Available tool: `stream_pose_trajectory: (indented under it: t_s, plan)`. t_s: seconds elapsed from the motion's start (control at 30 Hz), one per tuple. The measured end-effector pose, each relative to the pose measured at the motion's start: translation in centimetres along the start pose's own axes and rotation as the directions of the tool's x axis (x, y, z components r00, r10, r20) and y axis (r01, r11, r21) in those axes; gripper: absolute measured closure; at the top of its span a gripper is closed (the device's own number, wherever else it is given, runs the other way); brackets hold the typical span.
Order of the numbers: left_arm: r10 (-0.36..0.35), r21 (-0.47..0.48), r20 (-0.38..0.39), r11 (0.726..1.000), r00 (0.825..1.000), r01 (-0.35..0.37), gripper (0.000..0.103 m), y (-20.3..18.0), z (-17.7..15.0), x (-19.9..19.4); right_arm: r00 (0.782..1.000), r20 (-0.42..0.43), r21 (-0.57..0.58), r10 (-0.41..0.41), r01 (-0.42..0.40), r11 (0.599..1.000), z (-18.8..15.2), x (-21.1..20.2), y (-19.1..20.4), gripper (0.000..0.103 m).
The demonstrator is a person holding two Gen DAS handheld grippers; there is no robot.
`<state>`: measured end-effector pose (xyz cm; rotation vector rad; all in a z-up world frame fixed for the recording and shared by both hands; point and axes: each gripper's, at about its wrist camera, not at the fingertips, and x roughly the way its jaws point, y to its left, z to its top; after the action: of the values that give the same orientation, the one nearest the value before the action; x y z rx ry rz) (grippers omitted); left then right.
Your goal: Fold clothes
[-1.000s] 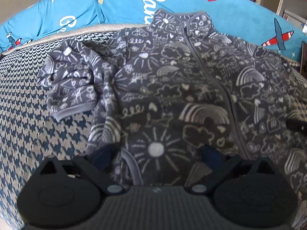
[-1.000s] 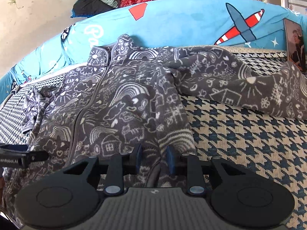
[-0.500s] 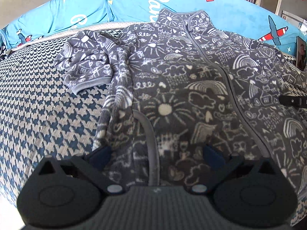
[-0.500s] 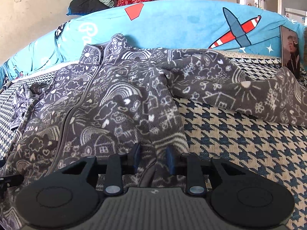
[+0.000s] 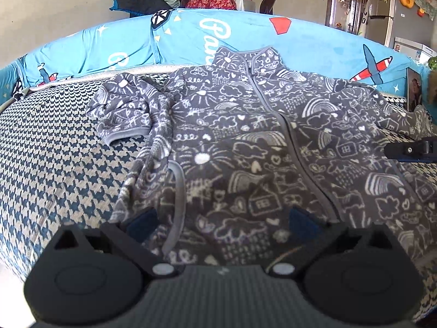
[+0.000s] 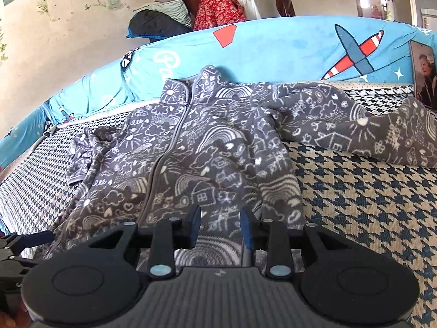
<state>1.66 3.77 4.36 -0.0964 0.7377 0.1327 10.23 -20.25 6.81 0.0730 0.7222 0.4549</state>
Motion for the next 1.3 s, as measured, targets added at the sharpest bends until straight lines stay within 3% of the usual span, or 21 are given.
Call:
stream_pose_trajectory:
  t_s: [0.27, 0.43, 1.3]
  plan:
    - [0.023, 0.014, -0.021, 1.0, 1.0, -0.023, 0.0, -1.2, -1.0, 0.1, 0.999, -0.029, 0.0, 0.02, -0.02, 1.0, -1.7, -1.0, 0.4, 0.072]
    - [0.041, 0.015, -0.043, 0.999, 0.998, -0.04, 0.0, -1.2, -1.4, 0.6, 0.996, -0.079, -0.029, -0.042, 0.04, 0.999, -2.9, -0.5, 0.4, 0.072]
    - [0.133, 0.017, -0.062, 0.991, 0.989, -0.133, 0.0, -2.6, -2.1, -0.1, 0.986, -0.045, -0.165, -0.162, 0.153, 0.974, -7.3, -3.5, 2.6, 0.072]
